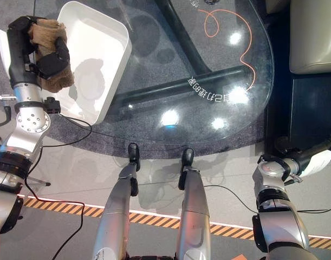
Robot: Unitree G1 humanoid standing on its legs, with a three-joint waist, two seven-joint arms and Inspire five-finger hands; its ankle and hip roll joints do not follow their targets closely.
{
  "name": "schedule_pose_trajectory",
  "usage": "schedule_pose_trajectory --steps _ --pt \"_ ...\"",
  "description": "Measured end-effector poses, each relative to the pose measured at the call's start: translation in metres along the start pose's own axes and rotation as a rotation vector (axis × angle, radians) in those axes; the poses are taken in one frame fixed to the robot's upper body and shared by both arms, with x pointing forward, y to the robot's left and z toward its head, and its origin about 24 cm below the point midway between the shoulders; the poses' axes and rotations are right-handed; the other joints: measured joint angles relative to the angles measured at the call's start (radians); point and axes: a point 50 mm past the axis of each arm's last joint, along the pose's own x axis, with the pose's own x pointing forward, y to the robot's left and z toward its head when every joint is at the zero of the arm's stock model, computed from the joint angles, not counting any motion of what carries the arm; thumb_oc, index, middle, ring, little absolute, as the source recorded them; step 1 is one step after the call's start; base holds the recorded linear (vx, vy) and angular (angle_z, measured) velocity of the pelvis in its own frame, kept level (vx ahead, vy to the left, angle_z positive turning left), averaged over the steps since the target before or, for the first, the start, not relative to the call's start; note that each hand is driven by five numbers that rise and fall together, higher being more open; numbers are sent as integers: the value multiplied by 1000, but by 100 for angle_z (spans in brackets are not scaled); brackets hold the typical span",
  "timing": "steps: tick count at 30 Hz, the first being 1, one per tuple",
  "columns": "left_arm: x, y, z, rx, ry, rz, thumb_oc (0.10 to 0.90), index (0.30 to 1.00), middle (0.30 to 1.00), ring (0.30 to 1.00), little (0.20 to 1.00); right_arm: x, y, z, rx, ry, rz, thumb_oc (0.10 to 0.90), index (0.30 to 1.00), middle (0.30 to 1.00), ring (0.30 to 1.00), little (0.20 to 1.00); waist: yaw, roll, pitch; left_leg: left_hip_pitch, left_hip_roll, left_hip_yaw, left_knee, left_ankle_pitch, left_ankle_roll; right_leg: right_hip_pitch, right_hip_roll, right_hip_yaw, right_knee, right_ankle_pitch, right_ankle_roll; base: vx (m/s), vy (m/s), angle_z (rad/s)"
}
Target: Wipe the table with a cloth and put it in the basket.
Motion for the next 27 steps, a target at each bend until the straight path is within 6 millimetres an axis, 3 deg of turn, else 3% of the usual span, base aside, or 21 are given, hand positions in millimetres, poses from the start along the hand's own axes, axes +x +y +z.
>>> schedule_pose_trajectory --steps 9,19,27 --pt "-1 -11 -15 142 106 -74 100 300 300 300 200 1 -5 -21 -133 69 63 800 900 900 900 900 -15 0 0 2 1 2 1 0 0 -2 3 9 2 1 -1 -3 6 -2" --pt "-3 -6 -47 294 316 -203 100 300 300 300 200 -16 13 -30 -242 44 205 800 900 900 900 900 -45 0 0 4 4 8 -10 0 0 -9 6 12 -5 2 -2 -4 15 -1" --pt "-3 -9 -49 312 337 -265 100 300 300 300 200 -18 15 -31 -261 42 219 800 900 900 900 900 -60 0 0 5 4 12 -14 1 -1 -11 6 14 -2 5 -1 -1 4 0"
